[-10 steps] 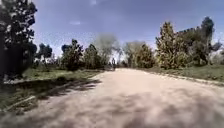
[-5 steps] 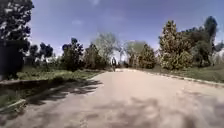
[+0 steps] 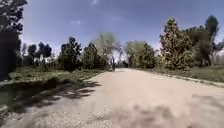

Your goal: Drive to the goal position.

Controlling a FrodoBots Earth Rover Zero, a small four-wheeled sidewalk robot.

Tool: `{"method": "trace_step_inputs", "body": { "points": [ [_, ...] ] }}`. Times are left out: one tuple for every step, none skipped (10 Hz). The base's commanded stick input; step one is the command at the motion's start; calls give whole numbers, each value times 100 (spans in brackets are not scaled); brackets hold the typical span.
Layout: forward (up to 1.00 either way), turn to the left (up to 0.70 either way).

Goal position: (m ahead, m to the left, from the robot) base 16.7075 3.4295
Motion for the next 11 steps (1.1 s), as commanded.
{"method": "trace_step_inputs", "body": {
  "points": [
    [70,-35],
    [70,-35],
    [70,-35],
    [70,-35],
    [70,-35],
    [70,-35],
    [70,-35],
    [70,-13],
    [70,0],
    [70,0],
    [70,0]
  ]
}}
